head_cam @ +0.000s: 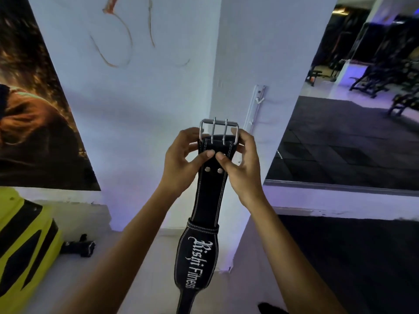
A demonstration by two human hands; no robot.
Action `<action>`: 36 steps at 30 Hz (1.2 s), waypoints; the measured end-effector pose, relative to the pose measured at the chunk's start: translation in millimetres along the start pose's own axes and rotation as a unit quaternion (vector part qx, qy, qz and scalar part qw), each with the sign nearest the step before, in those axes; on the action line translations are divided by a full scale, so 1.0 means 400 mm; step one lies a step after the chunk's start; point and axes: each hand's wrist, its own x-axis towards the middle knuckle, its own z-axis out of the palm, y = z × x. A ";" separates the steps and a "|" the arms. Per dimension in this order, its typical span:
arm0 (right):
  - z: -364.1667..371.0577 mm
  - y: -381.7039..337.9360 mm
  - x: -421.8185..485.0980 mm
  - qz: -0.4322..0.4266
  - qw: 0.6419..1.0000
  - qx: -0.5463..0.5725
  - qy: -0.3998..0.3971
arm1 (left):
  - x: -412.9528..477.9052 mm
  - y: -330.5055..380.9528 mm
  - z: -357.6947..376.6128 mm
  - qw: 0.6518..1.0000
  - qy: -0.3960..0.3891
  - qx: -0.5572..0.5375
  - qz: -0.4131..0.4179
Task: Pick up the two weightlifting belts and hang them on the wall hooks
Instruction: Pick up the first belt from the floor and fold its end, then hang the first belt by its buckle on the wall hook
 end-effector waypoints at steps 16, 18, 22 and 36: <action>-0.137 -0.295 0.465 -0.193 0.960 -0.194 0.063 | 0.474 0.266 0.170 0.985 -0.012 0.007 0.173; -0.161 -0.355 0.542 -0.198 0.958 -0.197 0.068 | 0.555 0.317 0.193 0.983 -0.021 0.000 0.180; -0.195 -0.454 0.695 -0.193 0.958 -0.200 0.070 | 0.702 0.420 0.231 0.983 -0.037 -0.019 0.176; -0.220 -0.626 0.978 -0.161 0.972 -0.159 0.068 | 0.958 0.601 0.292 0.989 -0.040 -0.004 0.140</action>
